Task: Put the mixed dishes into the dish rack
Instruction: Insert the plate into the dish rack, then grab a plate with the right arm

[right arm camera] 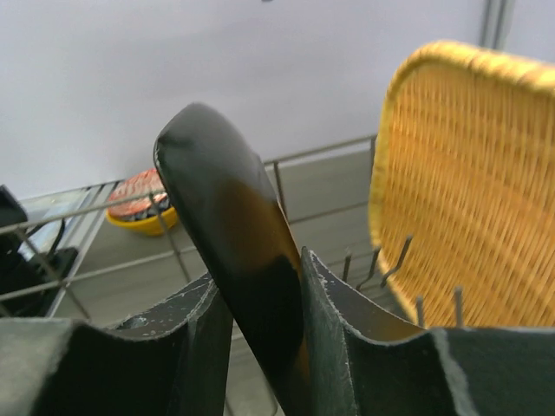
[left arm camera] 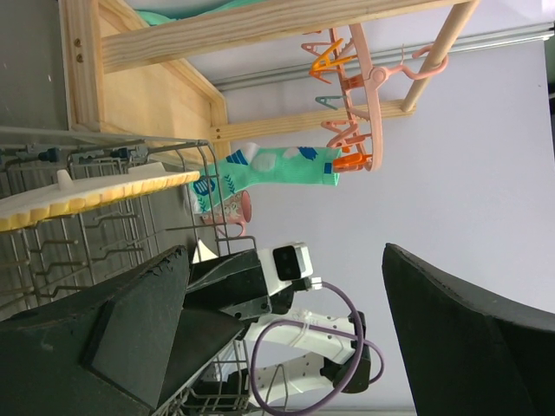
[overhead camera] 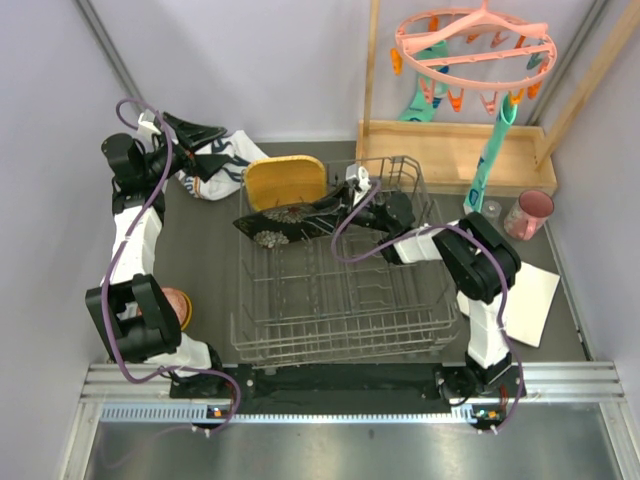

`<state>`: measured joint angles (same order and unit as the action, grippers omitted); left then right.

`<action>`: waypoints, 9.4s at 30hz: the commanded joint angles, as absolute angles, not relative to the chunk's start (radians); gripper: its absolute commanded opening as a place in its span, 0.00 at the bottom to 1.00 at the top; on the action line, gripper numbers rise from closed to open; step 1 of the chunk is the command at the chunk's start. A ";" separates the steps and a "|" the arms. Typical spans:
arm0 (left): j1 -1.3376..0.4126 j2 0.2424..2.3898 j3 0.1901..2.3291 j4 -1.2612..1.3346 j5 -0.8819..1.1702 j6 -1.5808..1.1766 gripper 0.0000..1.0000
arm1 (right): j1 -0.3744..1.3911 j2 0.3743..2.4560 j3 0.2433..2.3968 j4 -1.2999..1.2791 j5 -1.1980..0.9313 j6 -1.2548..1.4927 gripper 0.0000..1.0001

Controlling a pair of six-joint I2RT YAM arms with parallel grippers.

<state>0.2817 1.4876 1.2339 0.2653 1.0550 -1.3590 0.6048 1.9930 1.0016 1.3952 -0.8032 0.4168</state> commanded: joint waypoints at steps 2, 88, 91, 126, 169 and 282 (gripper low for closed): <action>0.288 1.443 1.227 0.293 1.062 -1.342 0.96 | 0.641 2.002 0.977 1.608 -0.972 0.546 0.36; 0.291 1.293 1.092 0.239 1.058 -1.316 0.97 | 0.062 0.925 1.057 -0.485 -0.308 0.624 0.99; 0.290 1.295 1.092 0.239 1.054 -1.315 0.97 | 0.051 0.919 1.045 -0.613 -0.288 0.583 0.99; 0.158 1.344 1.307 -0.776 0.471 -0.491 0.92 | 0.284 1.158 1.026 -0.680 -0.097 0.388 0.79; -0.063 1.801 1.641 -0.836 0.063 -0.422 0.00 | 0.403 1.213 0.999 -0.557 -0.164 0.500 0.00; -0.008 1.170 1.362 -0.812 -0.051 -0.422 0.92 | 0.074 1.853 1.158 -0.620 0.747 0.488 0.84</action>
